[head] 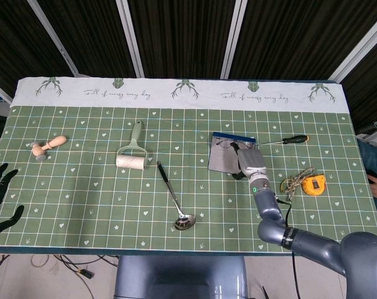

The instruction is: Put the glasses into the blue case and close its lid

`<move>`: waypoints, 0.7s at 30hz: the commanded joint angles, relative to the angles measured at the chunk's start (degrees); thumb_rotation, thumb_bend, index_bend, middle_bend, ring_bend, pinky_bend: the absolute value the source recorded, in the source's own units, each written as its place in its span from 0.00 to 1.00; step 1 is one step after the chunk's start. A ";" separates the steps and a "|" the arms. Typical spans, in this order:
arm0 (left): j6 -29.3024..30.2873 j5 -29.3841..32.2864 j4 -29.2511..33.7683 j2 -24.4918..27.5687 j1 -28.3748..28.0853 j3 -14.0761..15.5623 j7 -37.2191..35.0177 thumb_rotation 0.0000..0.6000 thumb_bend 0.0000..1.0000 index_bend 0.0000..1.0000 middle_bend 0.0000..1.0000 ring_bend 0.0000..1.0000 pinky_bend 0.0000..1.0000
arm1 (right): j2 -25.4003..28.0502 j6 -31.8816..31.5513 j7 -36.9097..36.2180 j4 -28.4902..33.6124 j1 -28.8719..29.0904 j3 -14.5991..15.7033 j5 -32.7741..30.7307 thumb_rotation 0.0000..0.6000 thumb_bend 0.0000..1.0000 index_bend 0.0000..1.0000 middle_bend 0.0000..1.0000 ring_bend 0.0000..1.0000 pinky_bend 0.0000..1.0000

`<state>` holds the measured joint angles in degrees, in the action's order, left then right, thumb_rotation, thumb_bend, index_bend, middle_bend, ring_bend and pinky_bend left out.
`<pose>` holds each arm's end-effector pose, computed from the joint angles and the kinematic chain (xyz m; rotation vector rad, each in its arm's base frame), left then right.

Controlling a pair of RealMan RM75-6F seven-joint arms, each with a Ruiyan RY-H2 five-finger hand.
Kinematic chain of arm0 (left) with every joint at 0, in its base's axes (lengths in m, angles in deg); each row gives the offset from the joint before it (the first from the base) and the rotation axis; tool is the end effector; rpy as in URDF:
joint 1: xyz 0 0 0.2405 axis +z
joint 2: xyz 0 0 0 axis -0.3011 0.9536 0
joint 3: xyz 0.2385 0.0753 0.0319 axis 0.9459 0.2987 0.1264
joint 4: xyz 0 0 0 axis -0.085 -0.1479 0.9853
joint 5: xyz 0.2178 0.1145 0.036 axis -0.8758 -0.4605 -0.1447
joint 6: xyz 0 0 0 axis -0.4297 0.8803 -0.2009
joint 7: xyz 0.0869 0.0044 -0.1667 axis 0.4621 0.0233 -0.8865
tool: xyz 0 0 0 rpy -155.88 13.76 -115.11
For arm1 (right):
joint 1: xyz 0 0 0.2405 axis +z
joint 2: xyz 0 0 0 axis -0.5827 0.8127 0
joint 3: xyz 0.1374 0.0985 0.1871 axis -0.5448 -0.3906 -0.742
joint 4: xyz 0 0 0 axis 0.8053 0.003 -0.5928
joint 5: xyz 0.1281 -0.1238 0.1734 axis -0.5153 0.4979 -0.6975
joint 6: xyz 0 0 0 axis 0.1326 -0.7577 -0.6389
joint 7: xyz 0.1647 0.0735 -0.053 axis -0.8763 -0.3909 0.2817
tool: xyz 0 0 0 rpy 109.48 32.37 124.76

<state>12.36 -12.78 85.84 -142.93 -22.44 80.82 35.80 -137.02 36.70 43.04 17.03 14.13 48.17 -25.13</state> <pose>-0.3149 0.2263 0.1382 -1.3974 -0.8621 -0.8762 -0.1797 -0.4543 -0.0781 1.6204 -1.1356 0.6759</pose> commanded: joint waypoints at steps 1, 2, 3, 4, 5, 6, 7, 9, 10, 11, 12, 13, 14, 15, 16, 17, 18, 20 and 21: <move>0.00 -0.01 -0.03 -0.04 0.01 0.03 0.08 1.00 0.32 0.10 0.00 0.00 0.00 | 0.27 -8.26 -2.49 2.75 -3.69 3.81 10.82 1.00 0.09 0.15 0.30 0.36 0.47; 0.03 -0.02 -0.06 -0.07 0.03 0.04 0.08 1.00 0.32 0.10 0.00 0.00 0.00 | -0.43 -10.09 -3.55 2.27 -4.49 4.46 13.23 1.00 0.08 0.15 0.27 0.31 0.38; 0.06 -0.03 -0.07 -0.08 0.04 0.03 0.08 1.00 0.32 0.10 0.00 0.00 0.00 | -0.94 -11.12 -4.33 1.81 -4.96 4.74 14.57 1.00 0.08 0.15 0.25 0.28 0.34; 0.08 -0.03 -0.08 -0.08 0.05 0.03 0.07 1.00 0.32 0.10 0.00 0.00 0.00 | -1.49 -12.13 -5.23 1.28 -5.43 4.99 15.90 1.00 0.07 0.15 0.22 0.25 0.29; 0.10 -0.05 -0.11 -0.09 0.05 0.03 0.07 1.00 0.32 0.10 0.00 0.00 0.00 | -2.33 -13.60 -6.67 0.30 -6.07 5.36 17.97 1.00 0.07 0.15 0.20 0.22 0.27; 0.10 -0.06 -0.14 -0.10 0.06 0.04 0.07 1.00 0.32 0.10 0.00 0.00 0.00 | -2.87 -14.42 -7.59 -0.49 -6.44 5.58 19.23 1.00 0.07 0.15 0.18 0.19 0.25; 0.10 -0.07 -0.16 -0.10 0.06 0.05 0.07 1.00 0.32 0.10 0.00 0.00 0.00 | -3.42 -15.29 -8.48 -1.39 -6.78 5.77 20.50 1.00 0.07 0.15 0.17 0.17 0.24; 0.12 -0.11 -0.24 -0.12 0.07 0.08 0.09 1.00 0.32 0.10 0.00 0.00 0.00 | -4.87 -17.13 -10.16 -4.20 -7.45 6.33 23.34 1.00 0.06 0.15 0.15 0.13 0.23; 0.14 -0.12 -0.26 -0.13 0.08 0.08 0.10 1.00 0.32 0.10 0.00 0.00 0.00 | -5.45 -17.69 -10.67 -5.37 -7.66 6.50 24.24 1.00 0.05 0.15 0.14 0.12 0.22; 0.15 -0.10 -0.28 -0.14 0.09 0.07 0.10 1.00 0.32 0.10 0.00 0.00 0.00 | -6.03 -18.22 -11.04 -6.59 -7.83 6.65 25.08 1.00 0.04 0.15 0.14 0.12 0.22; 0.14 -0.06 -0.28 -0.16 0.09 0.06 0.10 1.00 0.32 0.10 0.00 0.00 0.00 | -6.88 -18.77 -11.44 -8.34 -8.09 6.78 25.95 1.00 0.04 0.15 0.14 0.12 0.22; 0.14 -0.04 -0.26 -0.17 0.08 0.04 0.13 1.00 0.32 0.10 0.00 0.00 0.00 | -7.47 -19.01 -11.51 -9.45 -8.27 6.70 26.17 1.00 0.02 0.15 0.14 0.12 0.22; 0.14 -0.03 -0.26 -0.18 0.08 0.03 0.17 1.00 0.32 0.10 0.00 0.00 0.00 | -8.09 -19.20 -11.53 -10.42 -8.41 6.52 26.26 1.00 0.02 0.15 0.14 0.11 0.22; 0.14 -0.01 -0.25 -0.20 0.07 0.01 0.23 1.00 0.32 0.10 0.00 0.00 0.00 | -8.71 -19.27 -11.55 -11.32 -8.51 6.35 26.34 1.00 0.01 0.14 0.14 0.11 0.22; 0.14 0.04 -0.23 -0.24 0.07 -0.01 0.32 1.00 0.32 0.10 0.00 0.00 0.00 | -9.51 -19.14 -11.60 -12.46 -8.62 6.11 26.37 1.00 0.01 0.14 0.13 0.11 0.22; 0.13 0.07 -0.22 -0.26 0.06 -0.03 0.38 1.00 0.32 0.10 0.00 0.00 0.00 | -10.01 -18.97 -11.64 -13.11 -8.66 5.94 26.39 1.00 0.01 0.14 0.13 0.11 0.22; 0.11 0.10 -0.20 -0.29 0.05 -0.04 0.46 1.00 0.32 0.10 0.00 0.00 0.00 | -10.46 -18.80 -11.72 -13.72 -8.68 5.80 26.49 1.00 0.00 0.14 0.13 0.11 0.22; 0.10 0.18 -0.12 -0.32 0.03 -0.08 0.68 1.00 0.32 0.10 0.00 0.00 0.00 | -11.51 -18.41 -11.89 -15.18 -8.66 5.36 26.70 1.00 0.00 0.15 0.13 0.11 0.22; 0.13 0.21 -0.09 -0.34 0.04 -0.11 0.74 1.00 0.32 0.10 0.00 0.00 0.00 | -11.90 -18.24 -12.01 -15.74 -8.63 5.13 26.74 1.00 0.00 0.15 0.13 0.11 0.22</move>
<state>12.49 -12.58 85.74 -143.26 -22.40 80.72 36.53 -148.29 18.23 31.29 1.99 5.59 53.68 1.36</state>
